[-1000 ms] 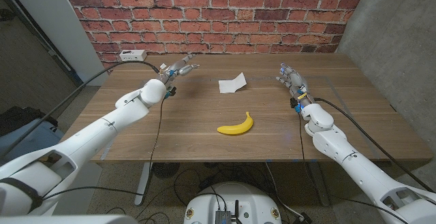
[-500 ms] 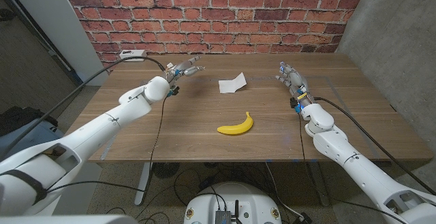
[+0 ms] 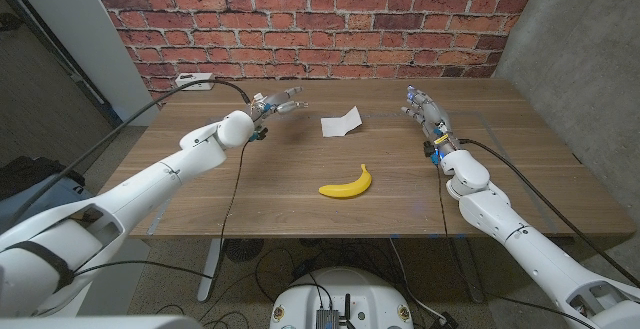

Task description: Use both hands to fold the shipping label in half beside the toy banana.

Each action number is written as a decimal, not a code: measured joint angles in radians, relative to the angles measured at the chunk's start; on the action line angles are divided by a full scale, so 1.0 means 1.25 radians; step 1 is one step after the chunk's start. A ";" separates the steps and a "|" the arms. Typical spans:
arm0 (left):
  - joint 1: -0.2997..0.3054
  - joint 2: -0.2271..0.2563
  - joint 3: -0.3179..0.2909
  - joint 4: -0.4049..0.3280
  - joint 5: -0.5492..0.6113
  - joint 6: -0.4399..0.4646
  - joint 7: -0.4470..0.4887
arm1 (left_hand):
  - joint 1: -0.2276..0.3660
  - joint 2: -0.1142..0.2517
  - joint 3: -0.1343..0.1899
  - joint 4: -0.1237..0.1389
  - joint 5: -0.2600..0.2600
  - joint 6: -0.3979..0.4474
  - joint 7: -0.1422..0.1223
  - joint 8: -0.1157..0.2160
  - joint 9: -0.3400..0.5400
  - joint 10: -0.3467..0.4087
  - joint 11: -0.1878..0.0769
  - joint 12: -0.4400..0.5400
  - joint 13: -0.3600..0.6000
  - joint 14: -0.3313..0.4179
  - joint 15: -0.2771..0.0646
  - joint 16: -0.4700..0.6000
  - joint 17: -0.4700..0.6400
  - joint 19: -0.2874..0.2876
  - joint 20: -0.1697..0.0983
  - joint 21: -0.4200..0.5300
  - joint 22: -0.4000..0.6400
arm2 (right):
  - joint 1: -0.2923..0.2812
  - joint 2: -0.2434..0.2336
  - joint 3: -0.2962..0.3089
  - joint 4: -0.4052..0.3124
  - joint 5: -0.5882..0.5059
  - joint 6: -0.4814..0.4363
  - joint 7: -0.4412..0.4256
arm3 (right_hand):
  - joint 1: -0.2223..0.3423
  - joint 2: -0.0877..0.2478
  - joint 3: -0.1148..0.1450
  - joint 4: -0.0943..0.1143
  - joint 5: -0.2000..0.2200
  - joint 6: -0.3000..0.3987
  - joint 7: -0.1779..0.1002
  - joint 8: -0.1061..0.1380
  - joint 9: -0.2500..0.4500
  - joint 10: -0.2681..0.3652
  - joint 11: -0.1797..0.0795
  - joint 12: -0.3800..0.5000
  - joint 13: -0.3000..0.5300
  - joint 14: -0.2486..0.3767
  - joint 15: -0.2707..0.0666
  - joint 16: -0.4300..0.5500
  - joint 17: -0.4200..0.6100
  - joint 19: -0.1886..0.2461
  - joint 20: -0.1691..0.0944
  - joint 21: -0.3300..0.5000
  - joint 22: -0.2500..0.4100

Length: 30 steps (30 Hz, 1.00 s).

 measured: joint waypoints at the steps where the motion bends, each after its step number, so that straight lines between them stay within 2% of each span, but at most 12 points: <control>1: -0.002 -0.001 0.002 0.002 0.002 -0.001 -0.003 | 0.000 0.000 0.000 0.000 0.000 0.000 0.000 0.000 0.000 0.000 0.000 0.000 0.000 0.000 0.000 0.000 0.000 0.000 0.000 0.000 0.000 | 0.000 0.000 0.000 -0.001 -0.001 0.000 0.000 | 0.000 0.000 0.000 0.000 0.000 0.000 0.000 -0.003 -0.001 0.000 0.000 0.000 0.000 0.000 0.000 0.000 0.000 0.000 0.000 0.000 0.000; 7: -0.016 -0.008 0.015 0.015 0.016 -0.006 -0.022 | -0.003 0.003 0.000 0.000 0.000 0.001 -0.007 0.000 0.000 0.000 0.000 0.000 -0.004 -0.003 -0.003 0.000 0.000 -0.004 0.004 0.000 0.000 | 0.000 -0.003 -0.003 -0.011 -0.009 0.002 0.002 | 0.000 0.000 0.000 0.000 0.000 0.003 -0.003 -0.003 -0.004 0.000 0.000 0.000 0.000 0.000 0.000 0.000 -0.004 0.000 0.000 0.000 0.000; 26: -0.065 -0.037 0.055 0.074 0.047 -0.031 -0.073 | -0.006 0.000 -0.002 0.002 0.000 0.001 -0.007 0.000 0.000 0.000 0.000 -0.003 -0.014 -0.004 -0.004 0.000 0.000 -0.004 0.004 0.000 0.000 | 0.015 -0.002 -0.016 -0.017 -0.025 0.006 0.017 | 0.000 0.000 -0.002 0.002 0.000 0.005 -0.005 -0.003 -0.007 0.003 0.003 0.000 -0.004 0.000 0.000 0.000 -0.011 -0.004 0.004 0.000 0.000; 30: -0.078 -0.044 0.065 0.091 0.055 -0.040 -0.084 | -0.007 -0.001 -0.002 0.002 0.000 0.002 -0.007 0.000 0.000 0.000 0.000 -0.003 -0.015 -0.004 -0.004 0.000 0.000 -0.004 0.004 0.000 0.000 | 0.020 -0.001 -0.019 -0.017 -0.027 0.006 0.021 | 0.000 0.000 -0.002 0.002 0.000 0.006 -0.006 -0.009 -0.011 0.005 0.001 0.000 -0.007 0.000 0.000 0.000 -0.011 -0.004 0.004 0.000 0.000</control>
